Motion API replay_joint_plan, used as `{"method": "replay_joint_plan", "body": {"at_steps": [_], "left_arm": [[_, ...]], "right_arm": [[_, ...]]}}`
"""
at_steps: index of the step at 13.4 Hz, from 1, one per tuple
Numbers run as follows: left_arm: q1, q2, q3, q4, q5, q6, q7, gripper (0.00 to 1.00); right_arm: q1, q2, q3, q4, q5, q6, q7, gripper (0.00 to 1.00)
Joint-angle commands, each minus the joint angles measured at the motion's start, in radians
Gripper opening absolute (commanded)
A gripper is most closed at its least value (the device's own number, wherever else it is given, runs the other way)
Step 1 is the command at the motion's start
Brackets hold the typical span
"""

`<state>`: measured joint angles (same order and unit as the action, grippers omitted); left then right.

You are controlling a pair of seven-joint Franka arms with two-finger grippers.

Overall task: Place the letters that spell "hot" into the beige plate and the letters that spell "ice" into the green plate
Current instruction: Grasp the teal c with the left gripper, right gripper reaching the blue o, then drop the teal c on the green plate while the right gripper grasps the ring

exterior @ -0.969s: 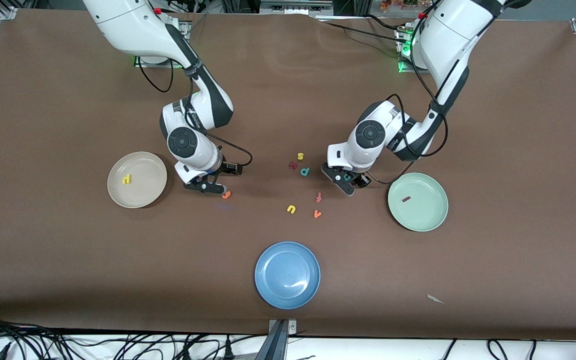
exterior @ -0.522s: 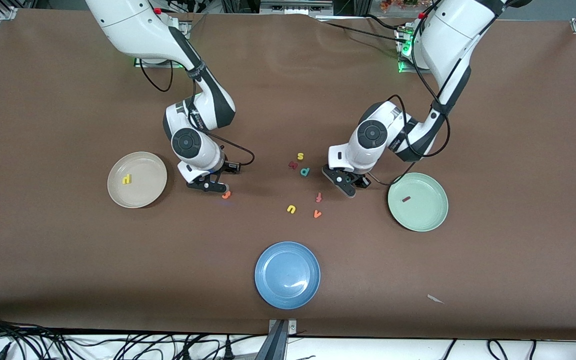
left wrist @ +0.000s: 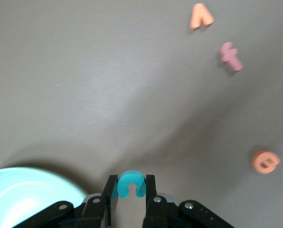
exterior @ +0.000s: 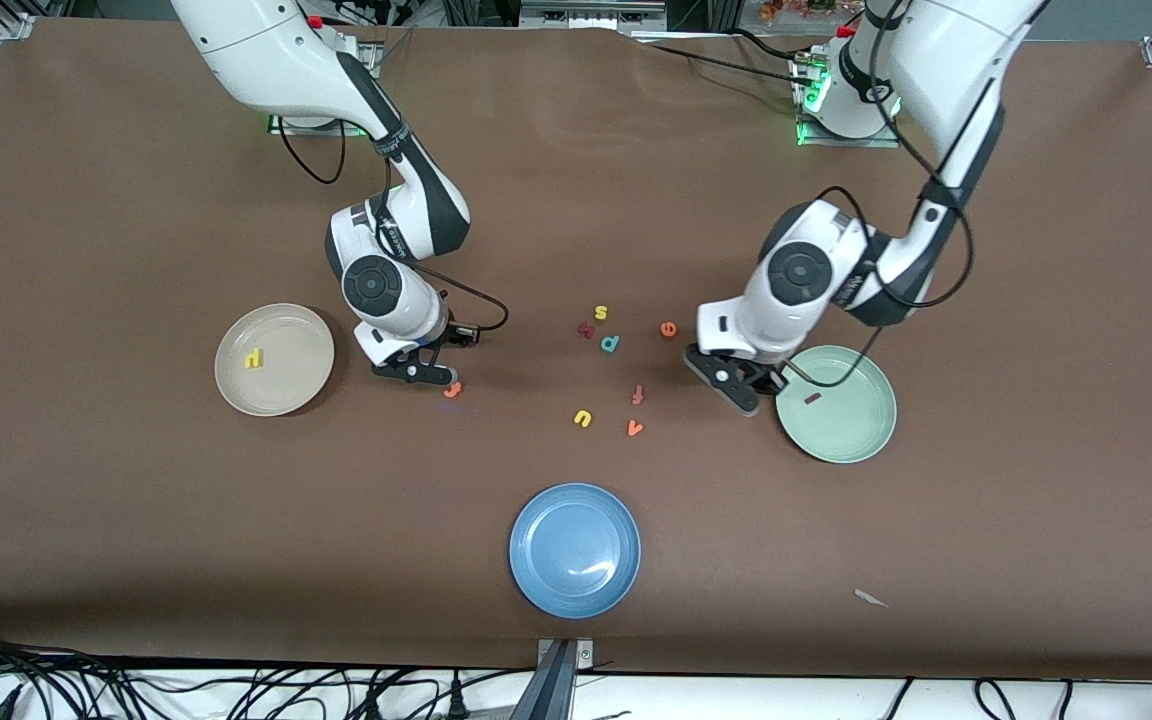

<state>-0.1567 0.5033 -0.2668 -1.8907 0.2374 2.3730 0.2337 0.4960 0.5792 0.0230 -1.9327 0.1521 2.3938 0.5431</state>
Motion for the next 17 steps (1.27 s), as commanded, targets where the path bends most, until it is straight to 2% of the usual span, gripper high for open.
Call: {"method": "replay_joint_plan", "body": {"at_steps": [1,6,9,11,13,15,16,17], "left_arm": [[0.032,-0.025,0.035,0.002,0.03,-0.038,0.142,0.14],[0.088,-0.04,0.133,-0.008,0.014,-0.064,0.467,0.14],[0.089,-0.02,0.146,-0.01,0.014,-0.052,0.483,0.14],[0.091,0.001,0.152,-0.025,0.025,-0.009,0.484,0.14],[0.091,0.017,0.166,-0.071,0.028,0.101,0.493,0.14],[0.089,0.024,0.167,-0.077,0.029,0.117,0.495,0.14],[0.089,0.024,0.17,-0.077,0.03,0.117,0.495,0.15],[0.089,0.021,0.176,-0.077,0.031,0.115,0.51,0.14]], "right_arm": [[0.016,-0.004,0.0,-0.025,0.0,0.019,0.011,0.33],[0.019,-0.006,0.0,-0.028,0.0,0.018,0.011,0.19],[0.019,-0.01,-0.003,-0.023,0.0,0.01,0.009,0.17],[0.019,-0.027,-0.015,-0.015,0.0,-0.013,0.005,0.17],[0.019,-0.044,-0.024,-0.008,0.0,-0.053,0.006,0.17],[0.019,-0.047,-0.024,-0.009,0.0,-0.058,0.008,0.17],[0.019,-0.047,-0.024,-0.011,0.0,-0.059,0.012,0.19],[0.019,-0.047,-0.021,-0.014,-0.002,-0.059,0.035,0.32]]}}
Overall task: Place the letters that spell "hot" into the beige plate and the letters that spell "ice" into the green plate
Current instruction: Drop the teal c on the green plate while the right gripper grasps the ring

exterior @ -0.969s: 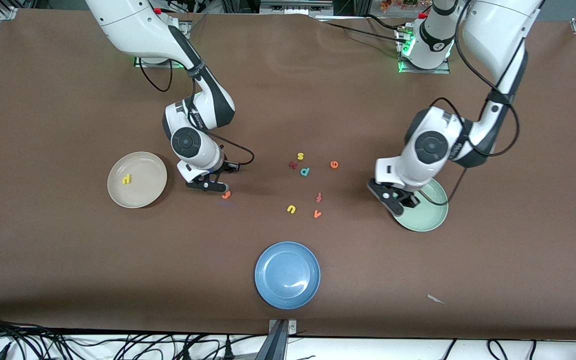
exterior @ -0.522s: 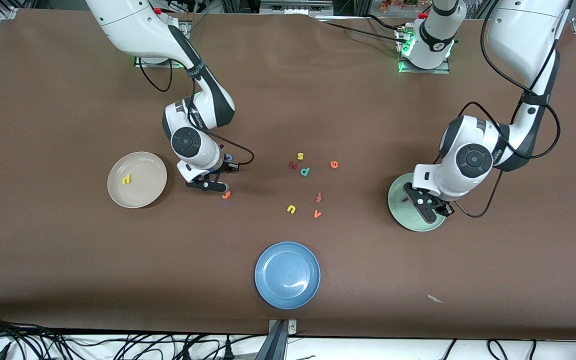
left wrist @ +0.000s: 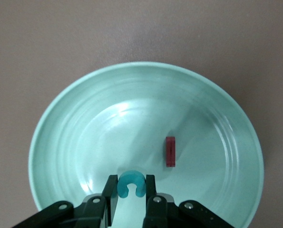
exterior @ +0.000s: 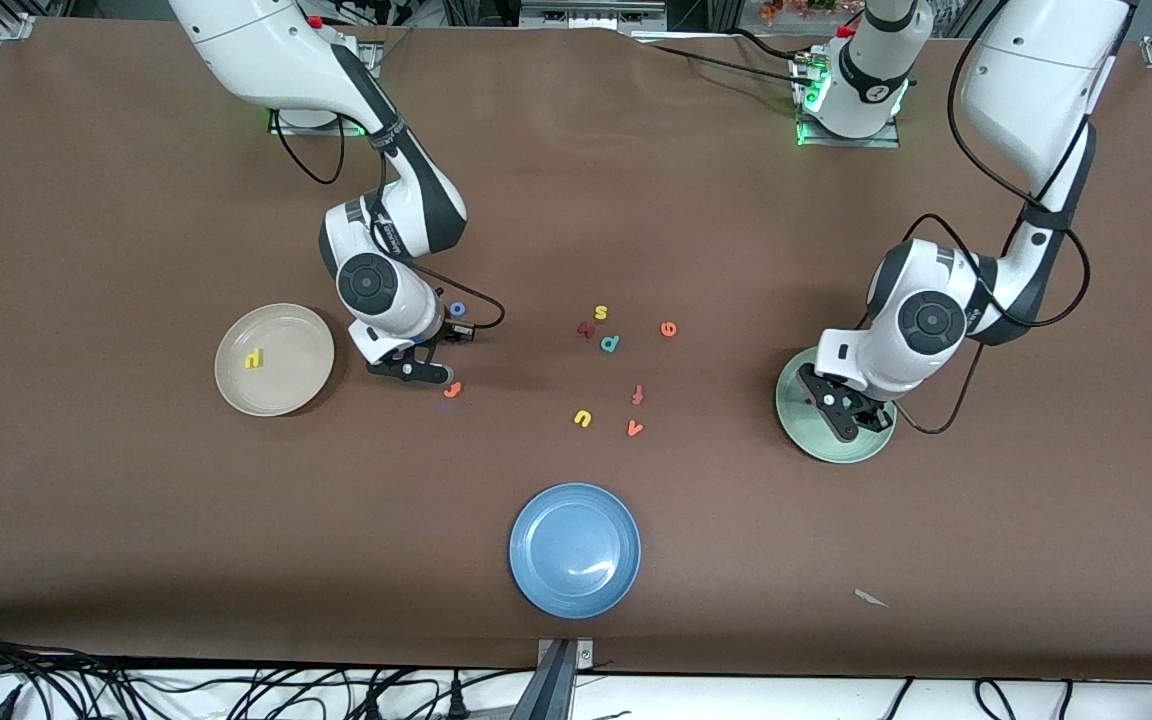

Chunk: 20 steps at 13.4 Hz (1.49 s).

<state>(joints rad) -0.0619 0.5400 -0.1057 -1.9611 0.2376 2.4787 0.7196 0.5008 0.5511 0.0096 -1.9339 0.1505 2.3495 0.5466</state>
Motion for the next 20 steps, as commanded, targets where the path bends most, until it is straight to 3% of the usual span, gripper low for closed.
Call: {"method": "replay_joint_plan", "body": {"at_steps": [1,2,3,4,10,13,16,20], "left_arm": [[-0.004,-0.017,0.026,-0.007,0.029,0.008,0.059,0.15],[-0.004,-0.018,0.035,-0.007,0.028,0.008,0.072,0.28],[-0.004,-0.018,0.035,-0.007,0.029,0.008,0.075,0.6],[-0.004,-0.021,0.035,-0.007,0.028,0.008,0.075,1.0],[-0.021,-0.071,0.02,0.03,0.012,-0.075,0.047,1.0],[-0.036,-0.081,-0.018,0.048,-0.055,-0.148,-0.041,1.0],[-0.104,-0.089,-0.031,0.048,-0.106,-0.178,-0.223,1.0],[-0.121,-0.084,-0.132,0.035,-0.11,-0.179,-0.559,1.0]], "right_arm": [[0.018,-0.019,-0.004,-0.014,0.0,-0.013,0.061,0.49],[0.03,-0.019,0.0,-0.014,0.0,-0.013,0.087,0.51],[0.041,-0.026,0.0,-0.022,0.0,-0.015,0.101,0.51],[0.045,-0.03,0.0,-0.031,0.0,-0.015,0.111,0.51],[0.058,-0.082,0.006,-0.1,0.0,-0.012,0.136,0.5],[0.056,-0.12,0.004,-0.14,0.0,-0.013,0.131,0.5],[0.056,-0.116,0.004,-0.152,0.0,0.008,0.131,0.49],[0.056,-0.1,0.004,-0.174,0.0,0.094,0.127,0.49]]}}
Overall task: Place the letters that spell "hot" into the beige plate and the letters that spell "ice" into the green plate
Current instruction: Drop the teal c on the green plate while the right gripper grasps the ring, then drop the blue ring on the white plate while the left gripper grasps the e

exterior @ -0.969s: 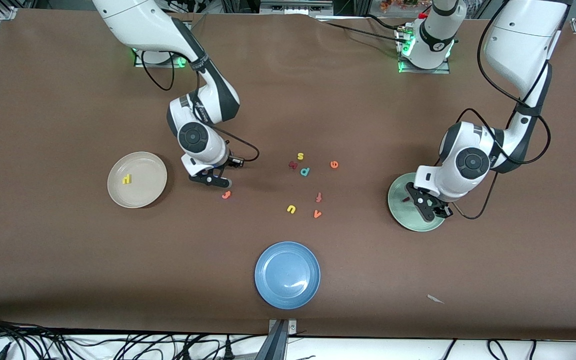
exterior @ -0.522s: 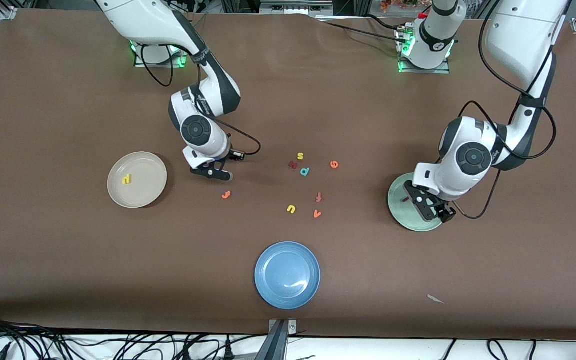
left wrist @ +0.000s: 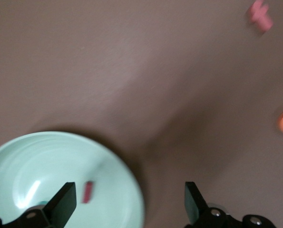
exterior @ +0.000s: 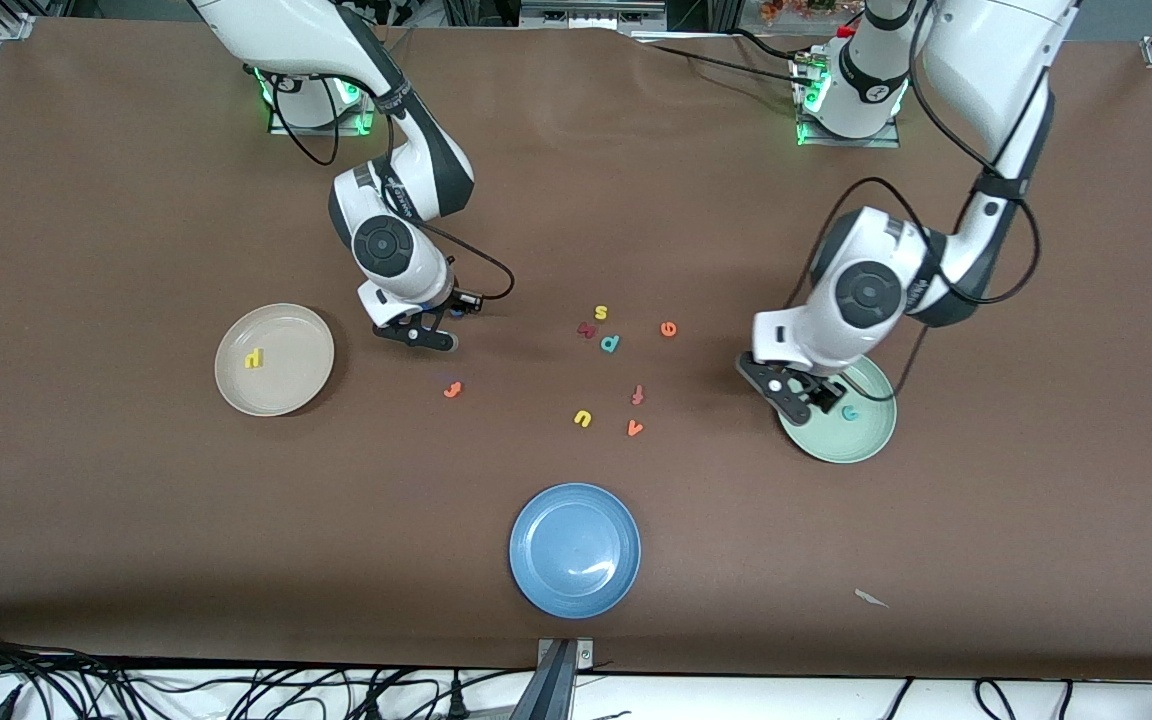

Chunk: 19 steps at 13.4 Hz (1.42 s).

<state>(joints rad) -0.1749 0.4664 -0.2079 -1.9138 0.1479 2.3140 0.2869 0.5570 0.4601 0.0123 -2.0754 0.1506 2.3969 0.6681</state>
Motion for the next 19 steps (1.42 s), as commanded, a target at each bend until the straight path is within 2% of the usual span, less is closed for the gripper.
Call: {"method": "replay_joint_plan", "body": {"at_steps": [1,5,7,9,11,12,13,14,15,16,19], "left_arm": [[-0.011,-0.008,-0.059,-0.017,-0.021,-0.015,-0.241,1.0],[-0.072,0.037,-0.114,-0.017,-0.011,-0.005,-0.575,1.0],[-0.107,0.084,-0.119,-0.019,-0.008,0.036,-0.632,0.99],[-0.11,0.1,-0.12,-0.045,-0.008,0.112,-0.647,0.96],[-0.11,0.104,-0.12,-0.062,-0.008,0.124,-0.647,0.92],[-0.11,0.104,-0.12,-0.064,-0.008,0.124,-0.647,0.86],[-0.112,0.104,-0.12,-0.064,-0.008,0.124,-0.647,0.73],[-0.124,0.115,-0.12,-0.062,-0.008,0.125,-0.647,0.51],[-0.132,0.124,-0.119,-0.062,-0.008,0.137,-0.649,0.36],[-0.132,0.126,-0.119,-0.064,-0.007,0.154,-0.657,0.33],[-0.133,0.133,-0.119,-0.062,-0.007,0.159,-0.676,0.35]], "right_arm": [[0.0,-0.006,0.001,-0.034,0.0,0.057,0.005,0.49],[0.001,0.0,0.001,-0.035,0.0,0.059,0.005,0.49],[0.001,0.0,0.003,-0.035,0.0,0.059,0.005,0.49],[0.003,0.0,0.003,-0.04,-0.002,0.061,0.005,0.48],[0.004,0.008,0.003,-0.04,0.0,0.074,0.005,0.47],[0.006,0.009,0.003,-0.04,0.0,0.074,0.005,0.47],[0.006,0.009,0.003,-0.04,0.0,0.076,0.005,0.47],[0.008,0.009,0.003,-0.04,0.0,0.077,0.005,0.47],[0.008,0.015,0.003,-0.04,0.0,0.083,0.007,0.47],[0.009,0.017,0.003,-0.038,0.0,0.091,0.011,0.47],[0.014,0.019,0.003,-0.04,0.0,0.094,0.01,0.46]]}}
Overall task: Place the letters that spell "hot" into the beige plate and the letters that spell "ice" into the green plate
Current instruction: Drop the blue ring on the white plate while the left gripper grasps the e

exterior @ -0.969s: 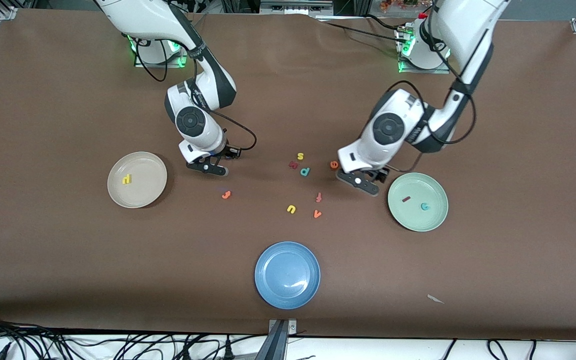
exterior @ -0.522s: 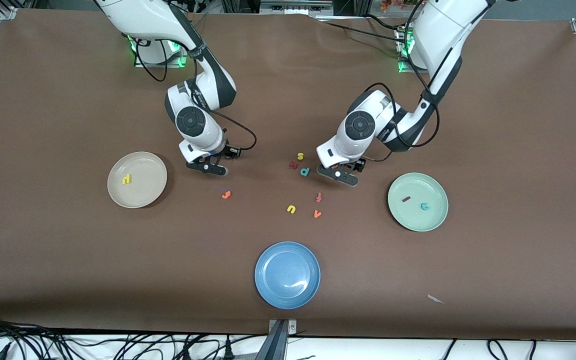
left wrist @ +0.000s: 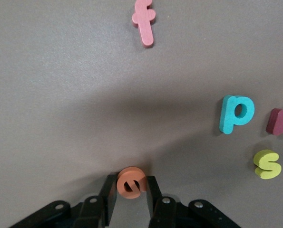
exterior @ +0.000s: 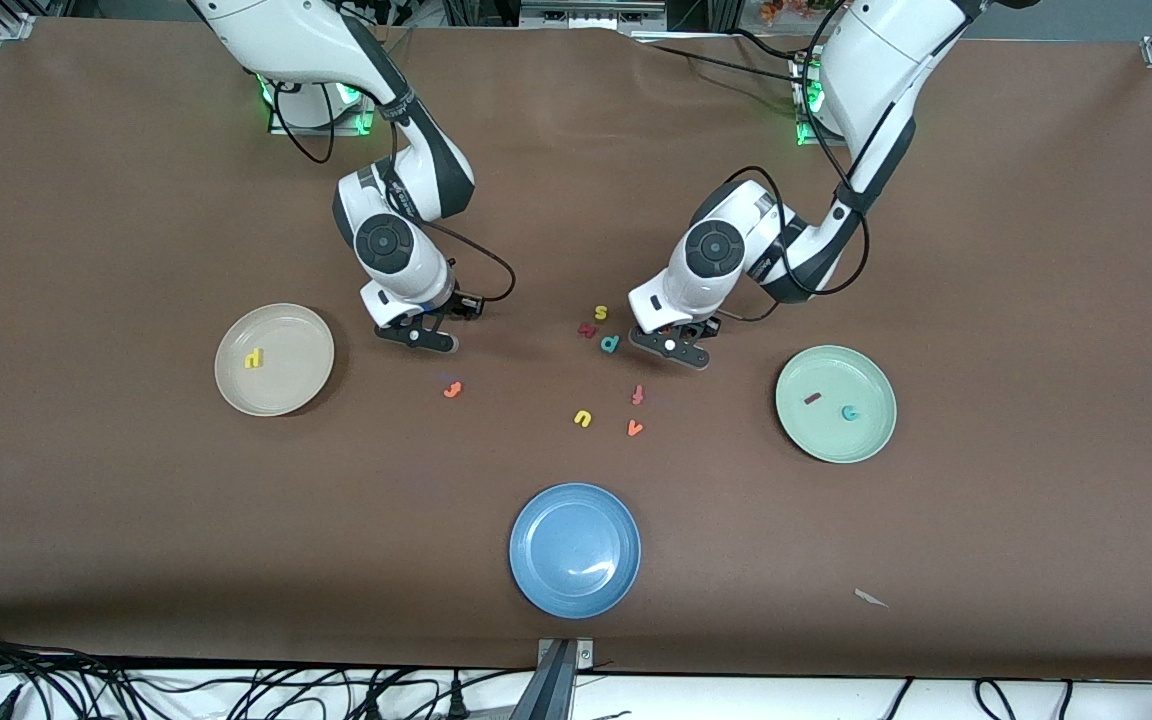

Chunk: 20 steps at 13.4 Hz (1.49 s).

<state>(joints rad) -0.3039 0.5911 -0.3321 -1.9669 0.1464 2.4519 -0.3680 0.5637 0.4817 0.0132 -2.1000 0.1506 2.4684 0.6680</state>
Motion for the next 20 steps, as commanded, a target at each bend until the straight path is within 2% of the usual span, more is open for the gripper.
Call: {"method": "replay_joint_plan", "body": {"at_steps": [1,3,10,13,14,16,18,20], "left_arm": [[-0.004,0.006,0.005,-0.007,-0.005,0.021,-0.025,0.39],[-0.003,0.003,0.005,-0.009,-0.005,0.019,-0.025,0.55],[0.0,-0.003,0.005,0.0,-0.004,0.019,-0.019,0.53],[0.012,-0.019,0.024,0.005,-0.004,0.019,-0.015,0.55],[0.015,-0.02,0.034,0.005,-0.004,0.019,-0.017,0.58],[0.015,-0.016,0.039,0.005,-0.004,0.021,-0.02,0.57],[0.015,-0.011,0.039,0.008,-0.005,0.025,-0.023,0.57],[0.015,-0.001,0.039,0.011,-0.005,0.061,-0.025,0.56]], "right_arm": [[0.007,-0.002,0.002,-0.015,0.0,0.023,0.01,0.42],[0.007,-0.002,0.002,-0.015,0.0,0.023,0.008,0.34],[0.007,-0.012,0.002,-0.012,0.0,0.012,0.013,0.31],[0.004,-0.055,-0.012,0.015,0.0,-0.073,0.007,0.31],[0.004,-0.075,-0.033,0.027,0.0,-0.121,0.002,0.31],[0.004,-0.109,-0.083,0.066,0.0,-0.227,-0.033,0.31],[0.004,-0.126,-0.175,0.098,0.0,-0.334,-0.143,0.31],[0.004,-0.126,-0.284,0.097,-0.002,-0.353,-0.31,0.31]]}}
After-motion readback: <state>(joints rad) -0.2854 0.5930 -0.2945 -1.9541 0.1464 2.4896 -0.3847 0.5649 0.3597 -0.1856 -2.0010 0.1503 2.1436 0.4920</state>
